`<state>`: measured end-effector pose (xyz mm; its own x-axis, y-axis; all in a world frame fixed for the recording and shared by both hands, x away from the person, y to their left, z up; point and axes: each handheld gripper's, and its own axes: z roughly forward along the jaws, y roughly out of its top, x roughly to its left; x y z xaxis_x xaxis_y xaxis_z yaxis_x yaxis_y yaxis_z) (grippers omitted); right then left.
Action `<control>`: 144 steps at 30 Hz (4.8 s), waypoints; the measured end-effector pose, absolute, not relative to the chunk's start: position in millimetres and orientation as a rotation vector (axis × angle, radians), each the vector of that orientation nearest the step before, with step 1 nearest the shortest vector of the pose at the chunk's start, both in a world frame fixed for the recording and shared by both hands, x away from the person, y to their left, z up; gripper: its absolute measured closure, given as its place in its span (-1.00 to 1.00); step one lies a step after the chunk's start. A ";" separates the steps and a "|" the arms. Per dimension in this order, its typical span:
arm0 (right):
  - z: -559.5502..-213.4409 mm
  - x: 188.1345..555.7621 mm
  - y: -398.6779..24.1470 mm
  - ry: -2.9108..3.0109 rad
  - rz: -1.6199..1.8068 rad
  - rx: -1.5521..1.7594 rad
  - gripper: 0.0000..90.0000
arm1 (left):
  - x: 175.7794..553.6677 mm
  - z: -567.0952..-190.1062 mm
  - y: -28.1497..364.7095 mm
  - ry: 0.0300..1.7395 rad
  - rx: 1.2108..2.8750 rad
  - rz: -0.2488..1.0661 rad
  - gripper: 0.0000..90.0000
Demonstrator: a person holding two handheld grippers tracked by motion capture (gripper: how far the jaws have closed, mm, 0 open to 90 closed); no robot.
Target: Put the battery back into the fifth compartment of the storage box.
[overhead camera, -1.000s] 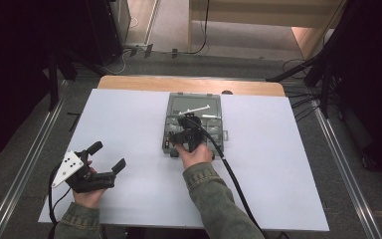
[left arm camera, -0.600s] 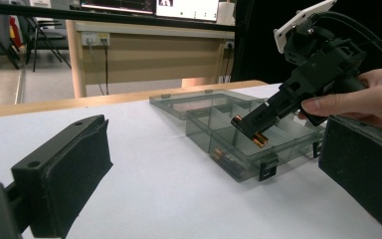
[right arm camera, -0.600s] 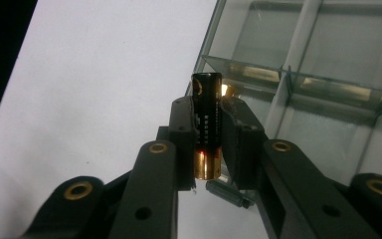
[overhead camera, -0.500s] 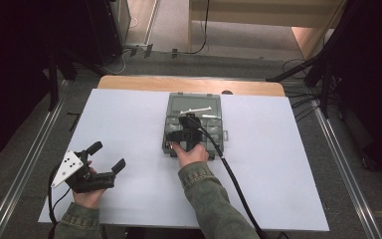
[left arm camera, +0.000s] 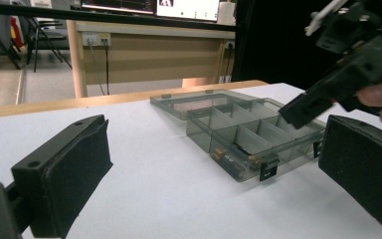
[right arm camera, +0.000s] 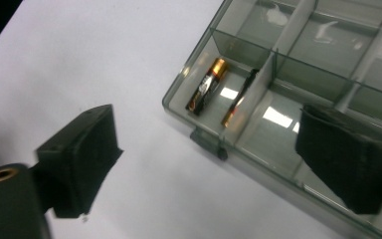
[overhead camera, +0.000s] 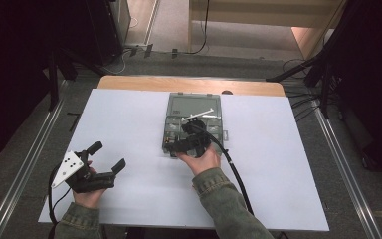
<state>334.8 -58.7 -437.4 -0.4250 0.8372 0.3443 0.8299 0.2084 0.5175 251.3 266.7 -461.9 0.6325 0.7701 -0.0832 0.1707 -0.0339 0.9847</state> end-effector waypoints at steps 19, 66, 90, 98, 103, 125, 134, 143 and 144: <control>-428.9 301.3 -73.4 2.530 0.935 1.475 -0.85 | 251.4 -462.1 266.1 0.807 1.566 0.578 -1.00; -473.3 248.1 -70.6 2.861 0.341 1.199 -0.10 | 251.3 -462.5 265.3 0.808 1.567 0.573 -1.00; -475.0 251.9 -73.0 2.846 0.279 1.269 0.70 | 252.1 -462.7 265.6 0.820 1.577 0.572 -1.00; -474.7 252.5 -73.7 2.858 0.276 1.267 0.73 | 251.9 -462.6 265.8 0.817 1.577 0.577 -1.00; -472.1 253.6 -72.9 2.844 0.326 1.281 0.73 | 251.8 -462.4 265.8 0.818 1.573 0.580 -1.00; -445.8 289.0 -52.7 2.774 0.498 1.362 0.73 | 251.9 -462.3 266.2 0.815 1.570 0.586 -1.00; -439.5 304.2 -42.8 2.744 0.563 1.390 0.73 | 252.2 -462.3 266.5 0.815 1.569 0.589 -1.00; -427.4 310.0 -28.1 2.707 0.651 1.363 0.73 | 252.2 -462.2 266.7 0.815 1.571 0.587 -1.00; -426.1 310.5 -26.0 2.705 0.657 1.365 0.73 | 252.2 -462.3 266.7 0.816 1.570 0.586 -1.00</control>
